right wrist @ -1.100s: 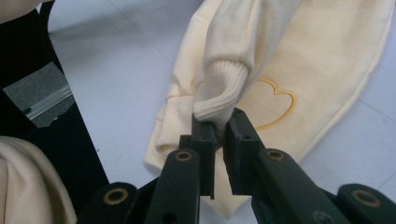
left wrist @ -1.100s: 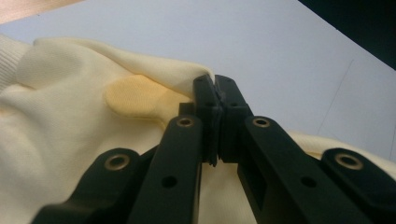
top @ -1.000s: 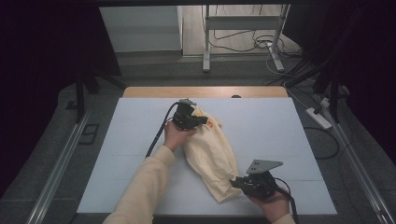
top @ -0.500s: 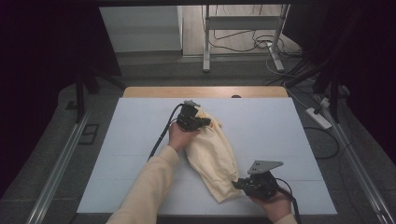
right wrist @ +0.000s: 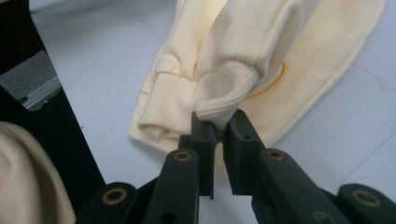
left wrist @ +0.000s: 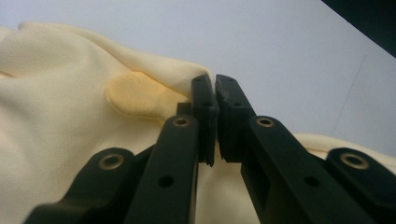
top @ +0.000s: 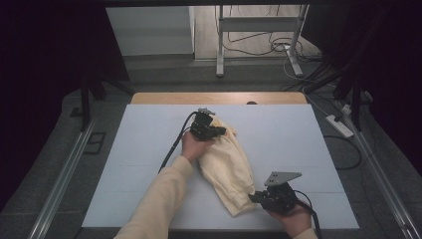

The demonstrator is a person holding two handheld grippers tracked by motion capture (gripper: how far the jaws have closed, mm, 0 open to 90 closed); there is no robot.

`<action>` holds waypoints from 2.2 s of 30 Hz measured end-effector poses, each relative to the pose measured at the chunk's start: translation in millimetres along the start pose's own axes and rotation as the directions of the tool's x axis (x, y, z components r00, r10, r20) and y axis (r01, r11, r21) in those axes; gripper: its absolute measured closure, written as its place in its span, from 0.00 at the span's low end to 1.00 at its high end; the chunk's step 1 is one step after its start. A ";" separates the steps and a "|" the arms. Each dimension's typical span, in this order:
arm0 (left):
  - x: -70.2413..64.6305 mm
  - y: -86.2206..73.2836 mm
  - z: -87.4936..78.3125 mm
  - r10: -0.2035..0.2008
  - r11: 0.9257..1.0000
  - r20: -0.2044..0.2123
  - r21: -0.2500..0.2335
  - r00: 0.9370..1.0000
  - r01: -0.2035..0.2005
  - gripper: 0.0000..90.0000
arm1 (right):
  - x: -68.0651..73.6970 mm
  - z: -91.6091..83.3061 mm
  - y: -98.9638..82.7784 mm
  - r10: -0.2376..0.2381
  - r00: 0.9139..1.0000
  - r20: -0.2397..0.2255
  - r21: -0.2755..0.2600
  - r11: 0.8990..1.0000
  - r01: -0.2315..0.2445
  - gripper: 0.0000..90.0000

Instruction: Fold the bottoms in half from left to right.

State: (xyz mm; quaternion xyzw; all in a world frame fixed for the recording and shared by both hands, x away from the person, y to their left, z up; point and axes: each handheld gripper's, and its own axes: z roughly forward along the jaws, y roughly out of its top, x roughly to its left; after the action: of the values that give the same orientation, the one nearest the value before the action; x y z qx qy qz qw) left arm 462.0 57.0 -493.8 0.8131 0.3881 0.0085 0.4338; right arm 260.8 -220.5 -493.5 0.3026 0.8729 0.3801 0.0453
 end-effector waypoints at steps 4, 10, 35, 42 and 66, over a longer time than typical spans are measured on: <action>-0.1 -0.3 -1.3 0.002 1.000 0.002 -0.004 1.000 -0.002 0.86 | -1.7 0.6 -0.5 0.004 1.000 0.004 0.002 1.000 -0.004 0.91; -3.6 0.4 -13.5 0.021 1.000 -0.042 -0.004 0.999 -0.022 0.54 | -4.3 -4.2 0.5 0.013 0.998 0.063 -0.037 0.999 -0.011 0.55; -6.1 -46.1 -76.1 0.067 0.998 -0.072 -0.003 0.995 -0.067 0.41 | -18.9 2.4 25.6 -0.017 0.999 0.048 -0.101 0.995 0.022 0.43; -13.0 -58.3 -86.8 0.091 0.996 -0.075 0.021 0.993 -0.090 0.40 | -19.9 6.3 26.7 -0.034 0.998 0.046 -0.090 0.995 0.038 0.43; -24.6 -112.2 -116.2 0.082 0.997 -0.073 0.009 0.994 -0.082 0.37 | -2.5 12.8 29.4 -0.112 0.994 -0.013 -0.065 0.992 0.111 0.43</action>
State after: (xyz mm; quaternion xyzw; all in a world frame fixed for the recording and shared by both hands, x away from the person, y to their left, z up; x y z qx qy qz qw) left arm 334.1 158.7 -493.4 0.8287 0.3701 0.0553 0.4162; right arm 281.3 -198.2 -482.6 0.2487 0.8762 0.4071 0.0687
